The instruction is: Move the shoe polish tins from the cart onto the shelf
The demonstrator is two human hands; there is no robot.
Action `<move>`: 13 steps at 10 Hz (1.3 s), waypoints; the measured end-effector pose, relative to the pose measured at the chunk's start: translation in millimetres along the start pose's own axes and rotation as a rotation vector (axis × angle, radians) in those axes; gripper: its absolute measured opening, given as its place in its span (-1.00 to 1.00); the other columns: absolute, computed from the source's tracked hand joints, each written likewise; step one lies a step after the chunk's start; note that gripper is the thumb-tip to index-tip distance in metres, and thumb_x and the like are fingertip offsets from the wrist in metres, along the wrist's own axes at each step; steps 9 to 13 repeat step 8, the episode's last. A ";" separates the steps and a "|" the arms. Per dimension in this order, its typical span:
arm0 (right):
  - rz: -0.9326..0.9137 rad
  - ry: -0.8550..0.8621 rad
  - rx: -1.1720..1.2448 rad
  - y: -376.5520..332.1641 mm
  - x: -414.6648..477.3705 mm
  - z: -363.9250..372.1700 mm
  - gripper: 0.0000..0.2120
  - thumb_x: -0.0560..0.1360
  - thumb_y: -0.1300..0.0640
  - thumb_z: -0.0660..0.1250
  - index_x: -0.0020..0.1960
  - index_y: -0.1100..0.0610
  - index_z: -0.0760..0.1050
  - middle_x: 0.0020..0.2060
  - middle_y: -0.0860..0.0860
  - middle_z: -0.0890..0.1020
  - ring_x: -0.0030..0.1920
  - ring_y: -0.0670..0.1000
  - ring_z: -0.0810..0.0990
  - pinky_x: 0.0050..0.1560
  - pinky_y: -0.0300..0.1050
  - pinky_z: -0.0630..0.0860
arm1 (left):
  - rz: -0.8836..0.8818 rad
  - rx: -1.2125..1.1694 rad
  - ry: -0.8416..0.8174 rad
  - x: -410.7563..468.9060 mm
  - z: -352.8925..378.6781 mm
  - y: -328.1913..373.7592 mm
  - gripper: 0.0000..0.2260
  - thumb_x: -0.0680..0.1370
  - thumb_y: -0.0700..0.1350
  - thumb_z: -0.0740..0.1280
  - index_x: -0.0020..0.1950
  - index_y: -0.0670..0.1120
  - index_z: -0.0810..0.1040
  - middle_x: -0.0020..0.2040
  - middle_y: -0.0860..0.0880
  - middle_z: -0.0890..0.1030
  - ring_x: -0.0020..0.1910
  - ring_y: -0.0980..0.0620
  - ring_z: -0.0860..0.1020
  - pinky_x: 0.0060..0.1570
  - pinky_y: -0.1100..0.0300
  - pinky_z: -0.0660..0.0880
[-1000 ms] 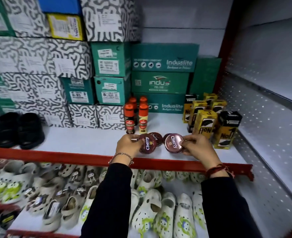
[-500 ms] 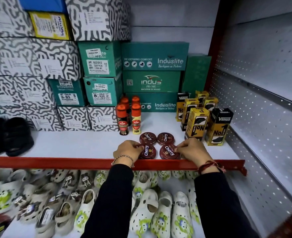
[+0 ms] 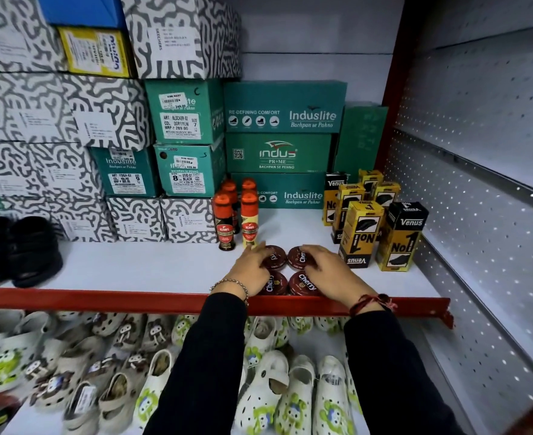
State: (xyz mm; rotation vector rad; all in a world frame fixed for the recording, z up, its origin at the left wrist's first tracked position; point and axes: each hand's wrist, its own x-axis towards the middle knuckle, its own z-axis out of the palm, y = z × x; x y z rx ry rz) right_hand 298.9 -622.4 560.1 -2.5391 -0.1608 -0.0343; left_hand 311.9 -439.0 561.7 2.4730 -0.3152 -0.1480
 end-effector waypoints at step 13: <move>-0.029 0.078 -0.065 3.8 -7.4 2.5 -0.55 0.51 0.11 0.23 0.40 -0.03 0.43 0.46 -0.08 0.43 0.44 0.08 0.42 0.55 0.06 0.05 | 0.059 -0.055 0.034 1.0 7.3 -1.7 -0.51 0.54 -0.32 0.20 0.47 -0.04 0.44 0.48 -0.07 0.44 0.47 -0.06 0.40 0.47 0.19 0.31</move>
